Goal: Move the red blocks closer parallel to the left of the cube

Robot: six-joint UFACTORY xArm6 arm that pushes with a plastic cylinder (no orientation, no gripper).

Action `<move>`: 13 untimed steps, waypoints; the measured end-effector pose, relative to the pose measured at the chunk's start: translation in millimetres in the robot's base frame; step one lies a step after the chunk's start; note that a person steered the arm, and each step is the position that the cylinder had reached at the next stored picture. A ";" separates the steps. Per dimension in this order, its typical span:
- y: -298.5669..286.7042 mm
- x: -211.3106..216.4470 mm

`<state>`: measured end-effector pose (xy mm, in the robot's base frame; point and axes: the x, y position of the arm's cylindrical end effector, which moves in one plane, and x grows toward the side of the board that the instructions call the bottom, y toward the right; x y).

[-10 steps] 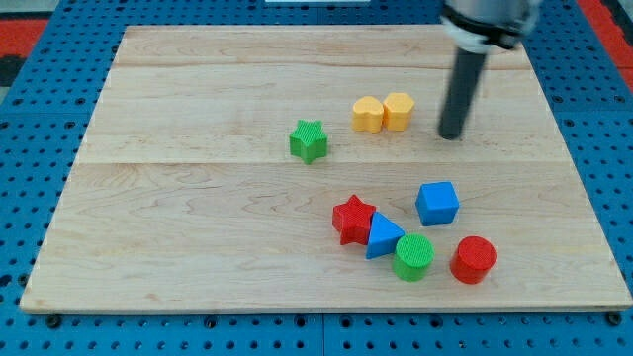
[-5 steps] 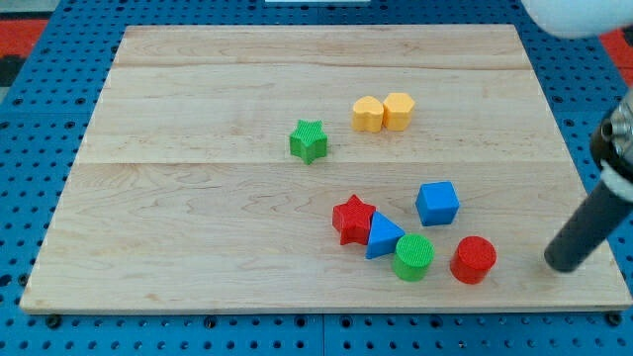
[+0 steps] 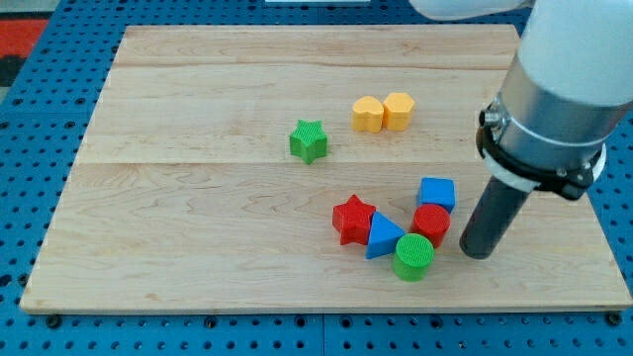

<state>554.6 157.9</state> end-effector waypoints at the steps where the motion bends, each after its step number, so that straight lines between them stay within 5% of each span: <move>1: -51.7 -6.9; 6: -186.9 -60.7; 7: -102.2 -43.4; 9: -61.7 2.4; 10: -15.4 -22.3; 11: -42.4 -28.7; 13: -187.7 -57.6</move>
<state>497.0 -29.9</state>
